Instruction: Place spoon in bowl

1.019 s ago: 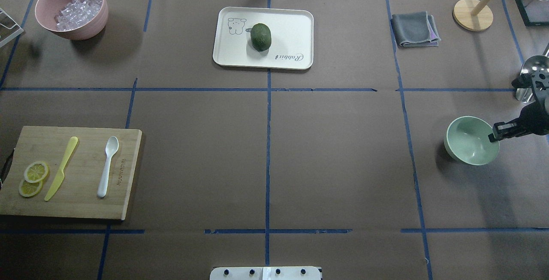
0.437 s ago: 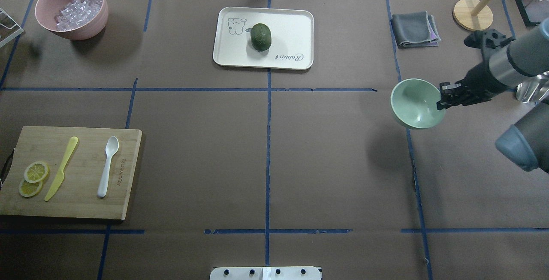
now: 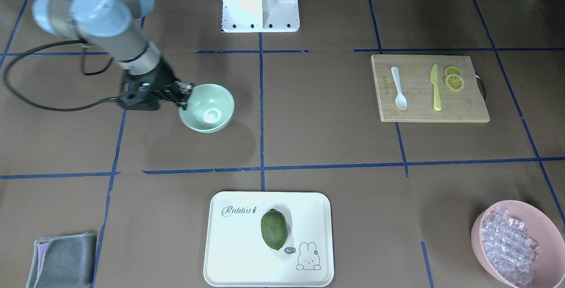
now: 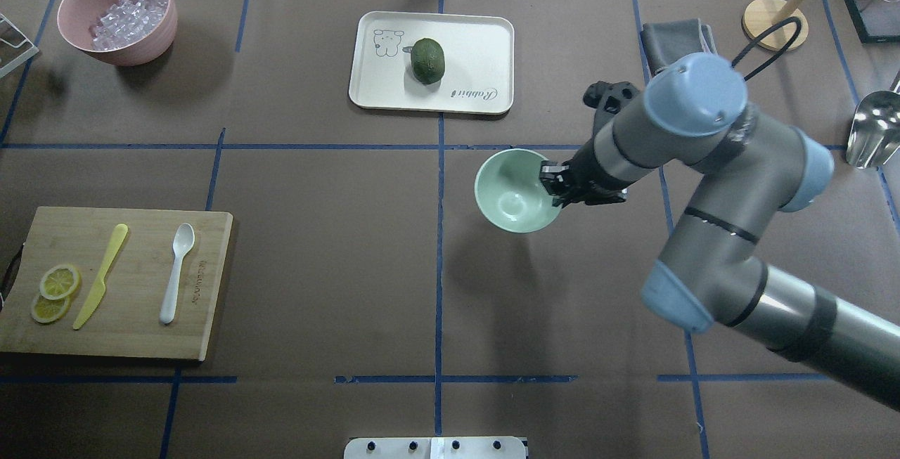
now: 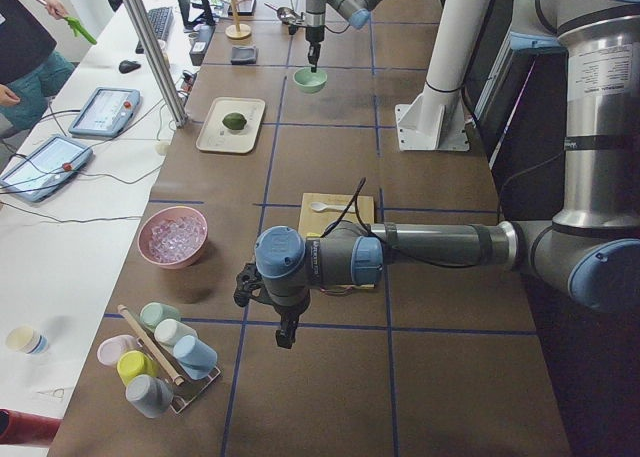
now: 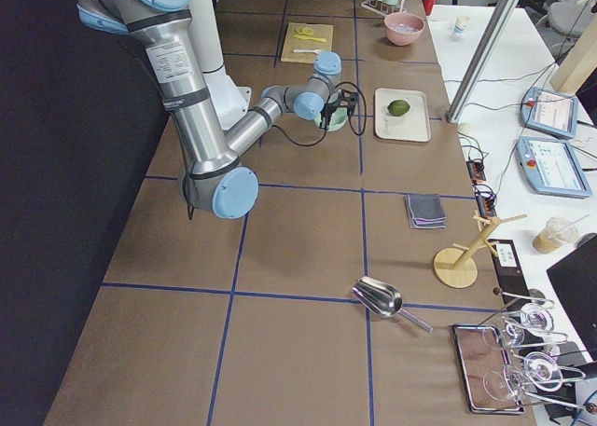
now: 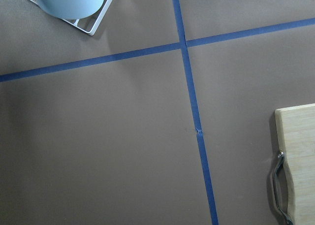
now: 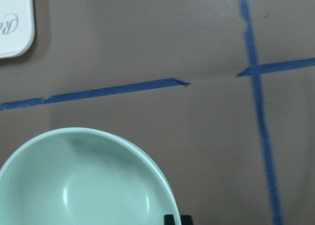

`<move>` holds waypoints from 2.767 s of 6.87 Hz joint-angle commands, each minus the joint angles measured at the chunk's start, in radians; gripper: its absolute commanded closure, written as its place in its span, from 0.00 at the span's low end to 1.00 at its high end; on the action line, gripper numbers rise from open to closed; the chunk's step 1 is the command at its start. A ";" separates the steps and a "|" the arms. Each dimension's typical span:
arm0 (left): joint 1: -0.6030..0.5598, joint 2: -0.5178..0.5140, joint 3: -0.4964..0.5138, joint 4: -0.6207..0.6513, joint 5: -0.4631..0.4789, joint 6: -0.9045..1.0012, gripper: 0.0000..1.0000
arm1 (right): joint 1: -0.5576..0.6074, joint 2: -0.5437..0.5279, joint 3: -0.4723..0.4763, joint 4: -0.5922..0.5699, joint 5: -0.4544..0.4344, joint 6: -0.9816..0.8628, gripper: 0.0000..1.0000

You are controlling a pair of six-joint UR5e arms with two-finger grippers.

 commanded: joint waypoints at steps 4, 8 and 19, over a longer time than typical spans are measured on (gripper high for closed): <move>0.000 0.000 0.009 0.003 -0.001 0.001 0.00 | -0.177 0.154 -0.108 -0.040 -0.184 0.165 0.93; 0.001 -0.018 0.009 -0.011 0.006 0.004 0.00 | -0.099 0.151 -0.073 -0.050 -0.123 0.116 0.00; 0.099 -0.118 -0.026 -0.017 -0.008 -0.083 0.00 | 0.956 -0.628 0.024 -0.216 0.342 -1.584 0.00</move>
